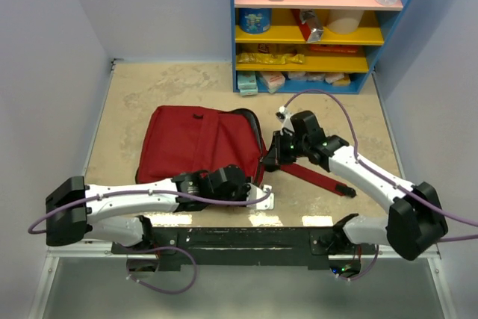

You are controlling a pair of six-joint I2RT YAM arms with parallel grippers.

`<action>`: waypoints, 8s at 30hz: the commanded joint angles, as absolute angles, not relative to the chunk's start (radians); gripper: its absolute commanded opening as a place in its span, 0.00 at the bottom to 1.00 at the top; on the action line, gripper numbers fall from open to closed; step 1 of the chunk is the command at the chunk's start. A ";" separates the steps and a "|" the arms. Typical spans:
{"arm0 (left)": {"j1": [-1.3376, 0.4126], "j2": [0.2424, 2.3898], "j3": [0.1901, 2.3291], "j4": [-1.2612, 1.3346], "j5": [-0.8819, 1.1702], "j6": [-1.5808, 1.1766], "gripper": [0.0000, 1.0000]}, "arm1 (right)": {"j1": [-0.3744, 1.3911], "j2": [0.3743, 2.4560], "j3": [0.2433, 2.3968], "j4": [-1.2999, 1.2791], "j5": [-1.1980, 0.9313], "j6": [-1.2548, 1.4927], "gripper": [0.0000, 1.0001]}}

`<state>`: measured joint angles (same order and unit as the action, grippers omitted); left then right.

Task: Pack the student bag
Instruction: Zip the student bag at the center of the board.

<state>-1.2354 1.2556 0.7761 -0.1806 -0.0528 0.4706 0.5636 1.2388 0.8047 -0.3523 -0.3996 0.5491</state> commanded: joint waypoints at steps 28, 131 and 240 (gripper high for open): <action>-1.276 1.157 0.736 -0.827 0.333 0.931 0.00 | 0.181 1.229 0.960 -0.202 -0.095 0.497 0.00; -1.304 1.539 0.996 -0.176 -0.008 0.276 0.00 | 0.268 1.271 0.952 -0.209 -0.328 0.448 0.00; -1.356 1.575 1.193 -0.281 -0.083 0.100 0.00 | 0.420 1.697 1.396 -0.290 -0.454 0.328 0.00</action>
<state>-1.2633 1.6268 1.1854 -0.2832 -0.2478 0.1219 0.4255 1.7214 1.2991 -0.4450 -0.5137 0.3695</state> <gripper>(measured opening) 0.020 0.013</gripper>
